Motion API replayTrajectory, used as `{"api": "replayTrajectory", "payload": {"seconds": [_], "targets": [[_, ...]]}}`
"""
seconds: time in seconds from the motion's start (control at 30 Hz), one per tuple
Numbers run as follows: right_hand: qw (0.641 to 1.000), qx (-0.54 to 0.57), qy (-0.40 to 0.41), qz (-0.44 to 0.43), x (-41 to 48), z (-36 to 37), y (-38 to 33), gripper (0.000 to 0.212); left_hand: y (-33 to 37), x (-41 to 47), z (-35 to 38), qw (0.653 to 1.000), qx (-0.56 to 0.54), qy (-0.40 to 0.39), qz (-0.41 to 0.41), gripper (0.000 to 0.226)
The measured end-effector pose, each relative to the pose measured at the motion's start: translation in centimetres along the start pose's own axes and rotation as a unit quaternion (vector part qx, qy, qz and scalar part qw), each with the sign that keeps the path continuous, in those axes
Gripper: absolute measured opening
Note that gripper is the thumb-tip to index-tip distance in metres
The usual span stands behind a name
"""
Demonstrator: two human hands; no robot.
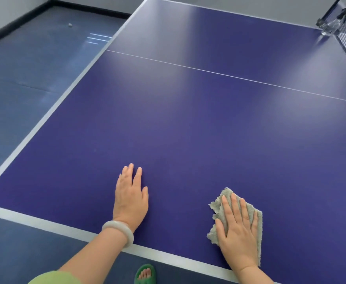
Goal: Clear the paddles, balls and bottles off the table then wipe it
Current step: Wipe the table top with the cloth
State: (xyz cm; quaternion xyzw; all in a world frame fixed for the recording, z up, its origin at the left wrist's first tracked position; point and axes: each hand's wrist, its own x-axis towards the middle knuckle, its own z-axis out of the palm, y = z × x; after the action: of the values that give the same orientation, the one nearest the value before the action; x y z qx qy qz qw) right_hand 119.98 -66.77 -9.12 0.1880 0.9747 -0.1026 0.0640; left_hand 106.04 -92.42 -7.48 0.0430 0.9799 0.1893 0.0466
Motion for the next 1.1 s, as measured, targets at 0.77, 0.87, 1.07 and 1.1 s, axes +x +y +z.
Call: {"api": "replayTrajectory", "payload": {"seconds": [0.77, 0.87, 1.07, 1.1], "targets": [[0.994, 0.007, -0.105, -0.007, 18.8, -1.7, -18.1, 0.059, -4.9, -0.8, 0.7, 0.992, 0.123, -0.002, -0.001, 0.066], [0.992, -0.018, -0.089, -0.082, 13.4, -0.4, -19.8, 0.060, -4.8, -0.6, 0.5, 0.993, 0.115, 0.004, 0.000, 0.065], [0.997, -0.058, -0.036, 0.022, 5.5, 0.0, -8.9, 0.062, -4.7, -0.9, 0.1, 0.994, 0.113, -0.003, -0.010, 0.064], [0.992, -0.050, -0.021, 0.114, 4.6, -0.4, -6.4, 0.060, -4.6, -0.9, 0.0, 0.993, 0.115, -0.005, -0.008, 0.065]]}}
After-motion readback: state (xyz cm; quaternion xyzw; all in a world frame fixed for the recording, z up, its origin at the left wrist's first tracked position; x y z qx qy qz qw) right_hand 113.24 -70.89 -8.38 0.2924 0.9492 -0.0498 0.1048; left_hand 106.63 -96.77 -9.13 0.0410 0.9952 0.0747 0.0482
